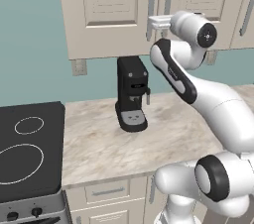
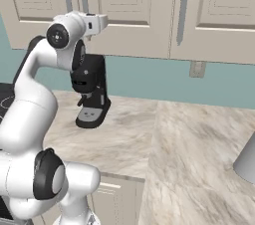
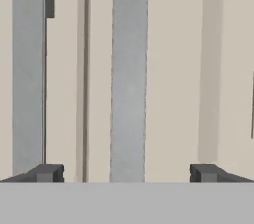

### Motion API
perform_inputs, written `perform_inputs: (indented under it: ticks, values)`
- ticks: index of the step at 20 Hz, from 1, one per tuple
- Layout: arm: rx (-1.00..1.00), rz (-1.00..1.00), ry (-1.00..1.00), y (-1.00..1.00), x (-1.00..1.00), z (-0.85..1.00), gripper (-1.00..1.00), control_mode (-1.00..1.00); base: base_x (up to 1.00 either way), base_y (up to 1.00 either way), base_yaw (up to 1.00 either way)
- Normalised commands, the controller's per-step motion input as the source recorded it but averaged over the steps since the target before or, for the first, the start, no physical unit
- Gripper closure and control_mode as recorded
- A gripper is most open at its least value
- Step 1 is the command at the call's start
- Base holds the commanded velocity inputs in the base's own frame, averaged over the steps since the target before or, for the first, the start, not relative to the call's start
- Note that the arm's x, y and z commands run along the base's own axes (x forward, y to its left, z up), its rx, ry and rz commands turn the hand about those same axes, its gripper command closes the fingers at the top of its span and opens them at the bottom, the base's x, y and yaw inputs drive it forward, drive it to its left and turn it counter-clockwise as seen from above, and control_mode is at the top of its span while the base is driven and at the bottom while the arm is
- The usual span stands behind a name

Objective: Open the cabinet, retrieve the rolling pin, and place it next to the meat on the cutting board to prepare for tenderizing.

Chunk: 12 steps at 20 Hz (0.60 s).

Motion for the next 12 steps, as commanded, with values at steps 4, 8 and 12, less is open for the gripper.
perform_inputs:
  ticks: [4, 8, 12]
  values:
    - [0.0, 0.0, 0.04, 0.0, 0.27, 0.0, -1.0, -1.0, 0.0, 0.0, 0.0]
    - [0.0, 0.0, 0.05, 0.02, 0.28, 0.0, 1.0, -1.0, 0.0, 0.0, 0.0]
    - [0.0, 0.0, 0.06, 0.07, 0.26, 0.0, 1.0, -1.0, 0.0, 0.0, 0.0]
